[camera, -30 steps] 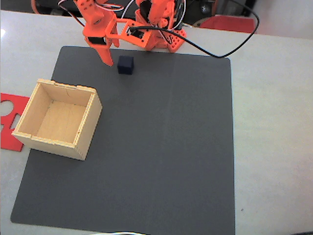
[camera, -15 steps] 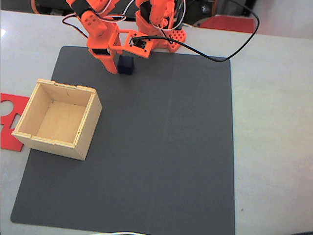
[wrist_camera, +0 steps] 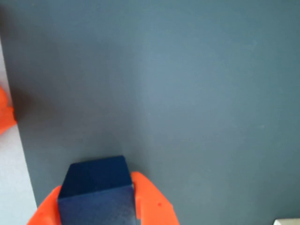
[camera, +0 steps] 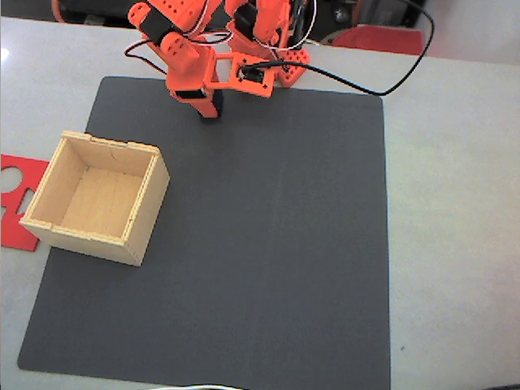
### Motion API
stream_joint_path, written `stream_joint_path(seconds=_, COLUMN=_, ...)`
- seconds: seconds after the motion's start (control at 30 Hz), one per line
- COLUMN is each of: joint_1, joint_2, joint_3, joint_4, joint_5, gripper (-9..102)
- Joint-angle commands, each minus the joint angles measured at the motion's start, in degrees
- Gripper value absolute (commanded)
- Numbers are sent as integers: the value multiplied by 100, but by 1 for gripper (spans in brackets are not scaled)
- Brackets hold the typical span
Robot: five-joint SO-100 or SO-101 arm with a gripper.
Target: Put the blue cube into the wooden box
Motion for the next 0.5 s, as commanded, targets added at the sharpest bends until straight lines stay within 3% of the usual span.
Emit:
stream_joint_path(seconds=0.0, joint_1=-53, joint_2=193, joint_3=0, joint_4=-9, joint_5=18, gripper=8)
stream_joint_path(seconds=0.1, joint_1=-53, joint_2=387, joint_3=-9, joint_4=9, joint_5=35, gripper=0)
stream_joint_path(seconds=0.47, joint_1=-536, joint_2=2962, joint_3=-1002, joint_4=88, joint_5=378, gripper=0)
